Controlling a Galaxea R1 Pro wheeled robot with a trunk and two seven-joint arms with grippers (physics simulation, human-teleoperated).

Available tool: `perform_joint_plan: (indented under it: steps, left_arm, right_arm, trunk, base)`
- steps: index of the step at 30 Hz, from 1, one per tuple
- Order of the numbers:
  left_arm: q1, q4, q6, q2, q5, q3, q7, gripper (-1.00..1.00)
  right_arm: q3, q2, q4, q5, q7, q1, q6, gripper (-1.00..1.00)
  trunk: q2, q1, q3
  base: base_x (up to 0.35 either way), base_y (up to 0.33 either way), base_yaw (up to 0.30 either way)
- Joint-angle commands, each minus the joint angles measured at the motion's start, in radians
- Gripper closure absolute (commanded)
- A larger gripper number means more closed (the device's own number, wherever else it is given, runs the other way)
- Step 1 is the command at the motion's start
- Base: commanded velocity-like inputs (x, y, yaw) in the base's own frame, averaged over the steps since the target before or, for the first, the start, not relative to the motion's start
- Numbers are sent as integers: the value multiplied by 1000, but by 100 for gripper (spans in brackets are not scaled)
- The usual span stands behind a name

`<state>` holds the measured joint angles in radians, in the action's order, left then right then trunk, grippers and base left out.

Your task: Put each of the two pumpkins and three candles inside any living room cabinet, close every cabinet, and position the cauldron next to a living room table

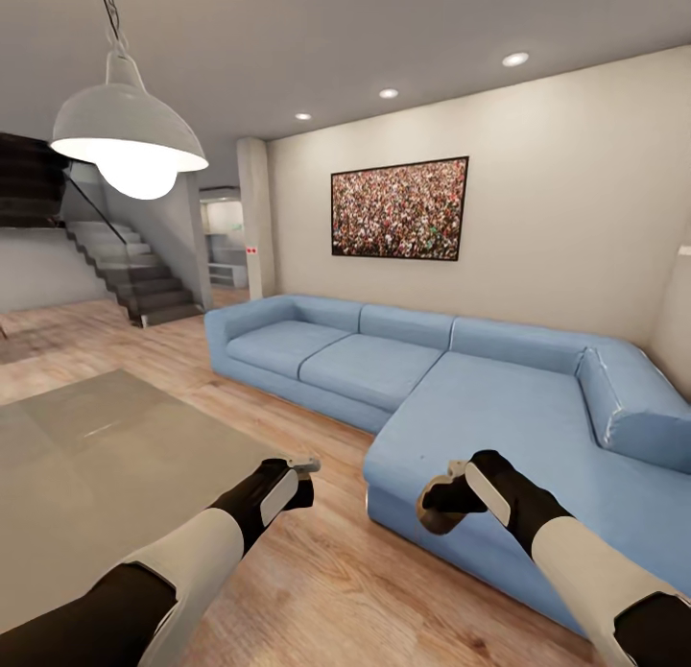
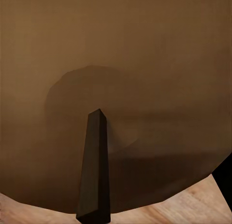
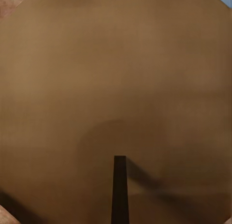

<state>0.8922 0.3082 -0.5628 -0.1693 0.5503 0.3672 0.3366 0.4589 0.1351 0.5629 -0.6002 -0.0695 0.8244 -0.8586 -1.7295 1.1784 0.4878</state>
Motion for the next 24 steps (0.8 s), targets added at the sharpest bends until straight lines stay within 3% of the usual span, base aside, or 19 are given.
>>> perform_joint_plan:
  steps: [1,6,16,24]
  left_arm:
    - [1,2,-3,1,11,7,8,100]
    - [1,2,-3,1,11,7,7,100]
    - [1,3,-3,-1,13,7,7,100]
    - [1,2,-3,-1,12,7,2,100]
  right_arm:
    - [7,1,2,-10,-7,1,-2,100]
    - [7,1,2,-10,-7,1,-2,100]
    - [7,2,2,-10,-7,1,-2,100]
    - [7,2,2,-10,-7,1,-2,100]
  trunk:
    - [7,-4,-2]
    - [42,-23,-18]
    - [42,-23,-13]
    - [42,-23,-12]
  base:
    - [0,0,0]
    - [0,0,0]
    - [59,-1,205]
    - [-213,-98,34]
